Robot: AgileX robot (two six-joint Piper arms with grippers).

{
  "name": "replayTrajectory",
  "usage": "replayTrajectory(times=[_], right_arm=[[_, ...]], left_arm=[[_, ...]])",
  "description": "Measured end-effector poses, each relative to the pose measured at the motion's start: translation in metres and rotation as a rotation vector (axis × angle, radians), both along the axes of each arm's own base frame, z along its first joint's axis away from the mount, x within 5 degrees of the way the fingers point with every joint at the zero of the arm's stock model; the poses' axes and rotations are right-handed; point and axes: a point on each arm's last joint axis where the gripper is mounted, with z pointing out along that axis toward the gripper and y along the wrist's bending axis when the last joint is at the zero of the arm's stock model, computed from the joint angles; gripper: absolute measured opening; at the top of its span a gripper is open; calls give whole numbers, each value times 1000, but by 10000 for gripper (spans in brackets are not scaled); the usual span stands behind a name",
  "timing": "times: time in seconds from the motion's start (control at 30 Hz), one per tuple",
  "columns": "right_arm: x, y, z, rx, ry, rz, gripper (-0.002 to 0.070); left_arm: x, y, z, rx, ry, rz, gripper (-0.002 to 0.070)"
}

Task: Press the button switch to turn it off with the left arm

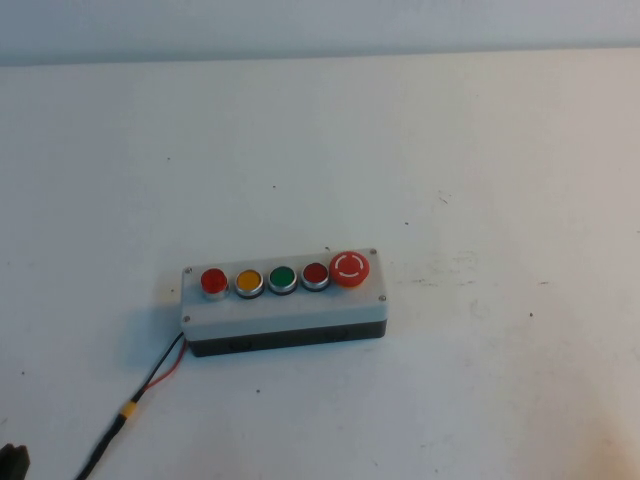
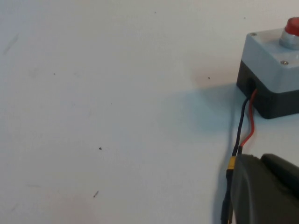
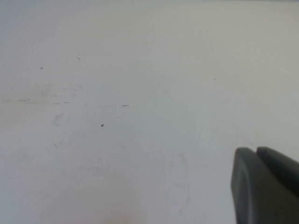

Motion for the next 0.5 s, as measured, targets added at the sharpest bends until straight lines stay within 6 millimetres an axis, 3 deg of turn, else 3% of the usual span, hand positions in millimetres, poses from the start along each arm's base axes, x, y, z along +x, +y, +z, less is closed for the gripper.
replayTrajectory(times=[0.5], right_arm=[[0,0,0,0,0,0,-16]], left_arm=[[0,0,-1,-1,6,1,-2]])
